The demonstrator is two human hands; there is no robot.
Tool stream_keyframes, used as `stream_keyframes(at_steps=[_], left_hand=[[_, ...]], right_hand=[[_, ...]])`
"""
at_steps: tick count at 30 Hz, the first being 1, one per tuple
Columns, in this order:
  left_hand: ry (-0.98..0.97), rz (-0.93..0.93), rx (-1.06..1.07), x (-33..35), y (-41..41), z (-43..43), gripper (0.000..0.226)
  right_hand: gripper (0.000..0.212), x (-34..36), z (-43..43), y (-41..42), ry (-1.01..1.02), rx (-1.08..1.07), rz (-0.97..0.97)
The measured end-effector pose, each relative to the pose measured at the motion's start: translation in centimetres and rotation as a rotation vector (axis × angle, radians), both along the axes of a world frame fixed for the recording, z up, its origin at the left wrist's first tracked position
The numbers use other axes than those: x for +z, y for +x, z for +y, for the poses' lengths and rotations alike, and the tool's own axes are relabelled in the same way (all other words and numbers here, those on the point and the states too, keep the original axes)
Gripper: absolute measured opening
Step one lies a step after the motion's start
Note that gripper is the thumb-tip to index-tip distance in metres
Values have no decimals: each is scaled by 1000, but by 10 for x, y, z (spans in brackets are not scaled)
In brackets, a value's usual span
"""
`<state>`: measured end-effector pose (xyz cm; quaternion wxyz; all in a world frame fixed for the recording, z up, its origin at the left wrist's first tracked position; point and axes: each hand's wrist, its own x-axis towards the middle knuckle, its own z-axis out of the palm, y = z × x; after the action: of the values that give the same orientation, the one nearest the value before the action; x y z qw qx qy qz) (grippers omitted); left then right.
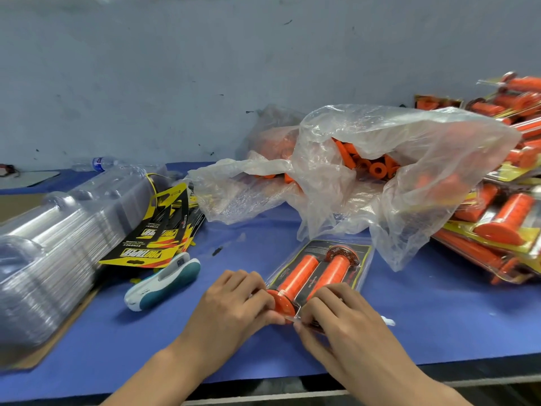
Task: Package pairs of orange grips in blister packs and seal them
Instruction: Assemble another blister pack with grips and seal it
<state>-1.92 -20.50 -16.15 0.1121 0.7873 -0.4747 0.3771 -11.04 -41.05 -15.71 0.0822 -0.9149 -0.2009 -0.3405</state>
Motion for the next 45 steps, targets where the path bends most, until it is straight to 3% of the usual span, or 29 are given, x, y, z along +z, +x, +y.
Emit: stream_keyframes(at_steps=[2, 6, 13, 15, 18, 21, 23, 26, 28, 30, 33, 39, 41, 45], left_hand=[[18, -6, -5, 1, 1, 1, 39], [29, 38, -43, 0, 4, 5, 34], [163, 61, -24, 1, 26, 31, 4], [195, 75, -8, 2, 28, 30, 25], [196, 141, 19, 6, 28, 26, 27], [69, 484, 39, 5, 25, 27, 16], [-78, 821, 41, 4, 22, 28, 26], [-258, 1140, 94, 11, 28, 27, 46], [-338, 1357, 94, 16, 34, 23, 31], [-265, 1432, 124, 18, 41, 18, 20], [-78, 1416, 200, 26, 57, 9, 21], [394, 1477, 347, 65, 99, -17, 18], [548, 1460, 451, 68, 108, -33, 29], [768, 1236, 656, 56, 112, -61, 64]], right_hand=[[13, 1, 4, 0, -25, -38, -14], [26, 0, 10, 4, -117, -89, -74], [26, -7, 15, 7, -152, -67, -145], [26, -7, 16, 6, -148, -82, -150], [26, -9, 20, 7, -127, -115, -162], [26, -11, 27, 8, -104, -134, -180], [26, -12, 33, 9, -91, -140, -197], [26, -12, 40, 10, -90, -155, -206], [26, -13, 45, 11, -83, -155, -198], [26, -15, 50, 12, -71, -145, -187], [24, -15, 56, 15, -55, -144, -168], [22, -15, 62, 27, -22, -162, -165], [23, -17, 65, 30, -8, -154, -176], [25, -17, 75, 37, 30, -192, -150]])
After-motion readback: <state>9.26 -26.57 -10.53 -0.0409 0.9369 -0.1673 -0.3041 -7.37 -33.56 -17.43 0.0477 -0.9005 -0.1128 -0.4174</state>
